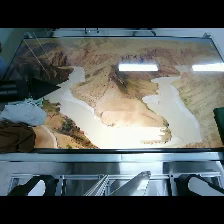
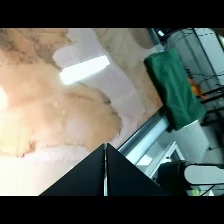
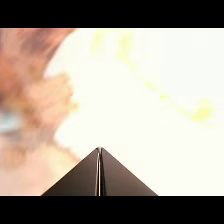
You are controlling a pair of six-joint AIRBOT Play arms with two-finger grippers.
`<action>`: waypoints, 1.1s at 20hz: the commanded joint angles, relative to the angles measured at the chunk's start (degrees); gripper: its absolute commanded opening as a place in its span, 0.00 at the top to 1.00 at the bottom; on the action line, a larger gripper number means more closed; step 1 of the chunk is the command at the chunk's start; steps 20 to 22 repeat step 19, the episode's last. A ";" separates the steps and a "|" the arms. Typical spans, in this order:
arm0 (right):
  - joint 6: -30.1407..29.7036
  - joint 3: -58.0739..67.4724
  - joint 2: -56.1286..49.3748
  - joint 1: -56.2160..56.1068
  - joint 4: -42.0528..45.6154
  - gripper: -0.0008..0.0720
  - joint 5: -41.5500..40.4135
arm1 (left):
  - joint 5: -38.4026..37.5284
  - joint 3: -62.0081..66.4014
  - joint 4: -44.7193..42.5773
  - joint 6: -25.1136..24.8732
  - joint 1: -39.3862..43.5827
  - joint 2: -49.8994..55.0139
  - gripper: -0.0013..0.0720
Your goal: Fold the shirts.
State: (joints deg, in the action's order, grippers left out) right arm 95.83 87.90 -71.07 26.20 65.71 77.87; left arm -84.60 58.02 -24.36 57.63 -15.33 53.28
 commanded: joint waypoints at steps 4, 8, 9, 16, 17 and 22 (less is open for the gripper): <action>-3.26 -17.68 9.51 -43.67 8.66 0.97 -7.06 | 0.17 -20.57 -5.99 4.52 -0.04 -16.65 0.96; 0.11 -23.17 7.69 -50.14 11.43 0.97 -11.69 | 0.13 -27.96 -6.10 6.36 -0.04 -22.80 0.96; 0.13 -23.17 7.41 -50.23 11.37 0.97 -11.91 | 0.15 -28.83 -6.12 6.36 -0.04 -23.65 0.96; 0.37 -23.17 7.06 -50.21 9.97 0.97 -11.26 | 3.13 -30.60 -6.08 6.56 -0.04 -28.24 0.96; 0.35 -23.17 7.06 -50.21 9.97 0.97 -11.26 | 3.17 -30.60 -5.99 6.56 -0.04 -28.50 0.96; 0.37 -23.17 7.06 -50.23 9.97 0.97 -11.26 | 3.15 -30.60 -6.08 7.02 -0.04 -28.46 0.96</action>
